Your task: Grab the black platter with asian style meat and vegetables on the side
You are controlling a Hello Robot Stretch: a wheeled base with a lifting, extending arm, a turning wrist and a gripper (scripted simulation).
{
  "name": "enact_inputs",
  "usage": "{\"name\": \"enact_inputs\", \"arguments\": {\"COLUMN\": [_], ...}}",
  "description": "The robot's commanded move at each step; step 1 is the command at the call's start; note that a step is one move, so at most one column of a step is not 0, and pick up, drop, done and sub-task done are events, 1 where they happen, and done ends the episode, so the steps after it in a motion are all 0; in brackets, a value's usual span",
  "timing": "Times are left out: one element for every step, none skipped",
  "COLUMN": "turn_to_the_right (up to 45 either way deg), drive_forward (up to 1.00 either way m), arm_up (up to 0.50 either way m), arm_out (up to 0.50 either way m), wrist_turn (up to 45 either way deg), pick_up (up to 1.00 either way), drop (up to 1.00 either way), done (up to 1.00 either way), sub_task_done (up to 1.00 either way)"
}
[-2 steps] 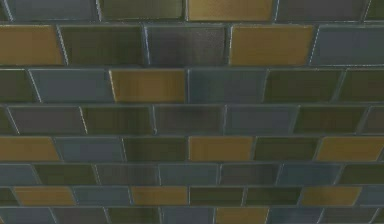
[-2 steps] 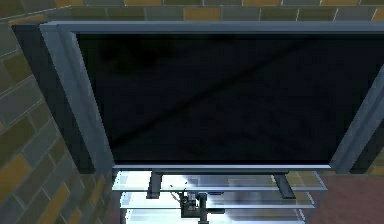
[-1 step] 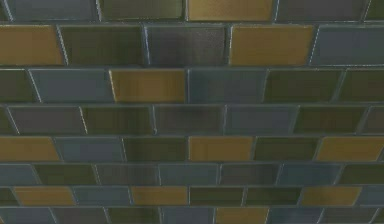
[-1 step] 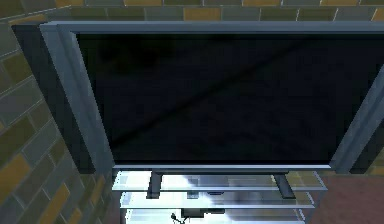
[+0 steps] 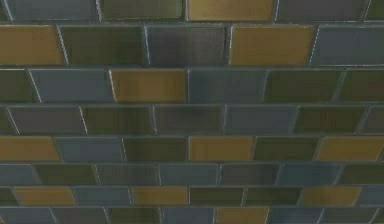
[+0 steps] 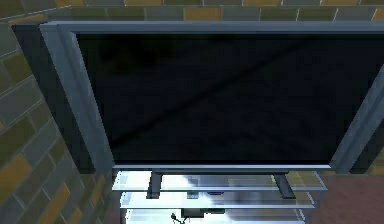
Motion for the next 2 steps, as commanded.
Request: {"name": "enact_inputs", "arguments": {"turn_to_the_right": [0.0, 0.0], "drive_forward": [0.0, 0.0], "arm_up": [0.1, 0.0], "arm_out": [0.0, 0.0], "wrist_turn": [0.0, 0.0], "pick_up": [0.0, 0.0], "drop": [0.0, 0.0], "done": [0.0, 1.0], "sub_task_done": [0.0, 0.0]}}
